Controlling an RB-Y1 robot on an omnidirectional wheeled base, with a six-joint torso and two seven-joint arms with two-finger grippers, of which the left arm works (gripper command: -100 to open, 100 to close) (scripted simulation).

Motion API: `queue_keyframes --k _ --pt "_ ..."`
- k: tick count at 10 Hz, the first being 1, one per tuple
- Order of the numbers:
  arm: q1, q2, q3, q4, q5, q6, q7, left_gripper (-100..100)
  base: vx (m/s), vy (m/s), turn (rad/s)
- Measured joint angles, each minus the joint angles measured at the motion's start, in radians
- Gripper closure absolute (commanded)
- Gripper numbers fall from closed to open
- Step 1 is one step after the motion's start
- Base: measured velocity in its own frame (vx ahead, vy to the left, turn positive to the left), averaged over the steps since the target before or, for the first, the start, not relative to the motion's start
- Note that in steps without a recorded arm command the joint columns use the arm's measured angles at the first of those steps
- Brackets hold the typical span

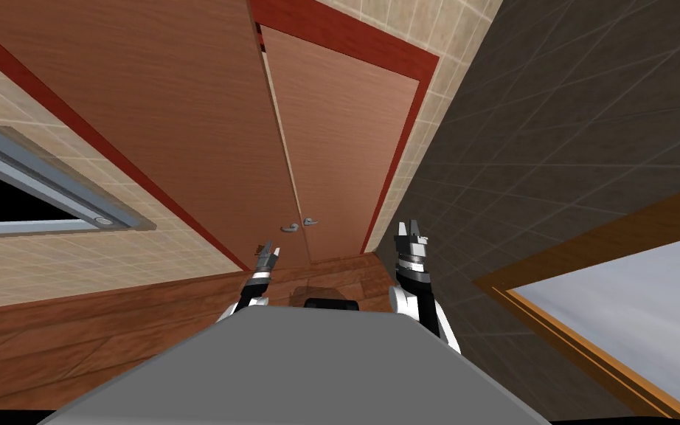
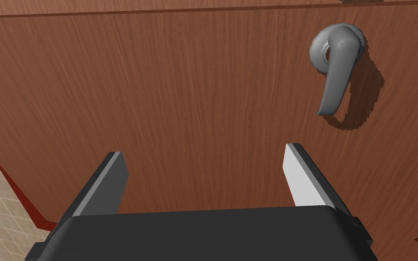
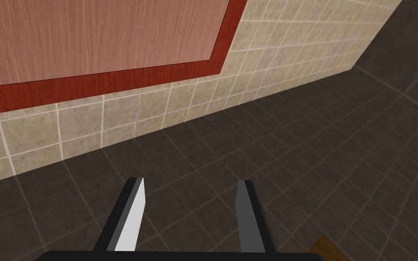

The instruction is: Pull the door open

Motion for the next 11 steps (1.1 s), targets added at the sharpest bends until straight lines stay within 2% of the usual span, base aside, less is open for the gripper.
queue_keyframes --k 1,5,9,10,11 --pt "-0.008 -0.002 0.001 0.032 0.000 -0.007 -0.002 -100 0.114 0.019 -0.039" --pt "-0.024 0.011 0.011 0.116 0.007 -0.010 0.002 -100 0.096 0.010 -0.035" --pt "-0.049 0.026 0.022 0.235 0.015 -0.032 0.008 -100 0.123 0.026 -0.041" --pt "-0.059 0.030 0.026 0.278 0.018 -0.041 0.009 -100 0.160 0.056 -0.059" --pt "-0.059 0.035 0.029 0.299 0.020 -0.041 0.012 -100 0.156 0.063 -0.036"
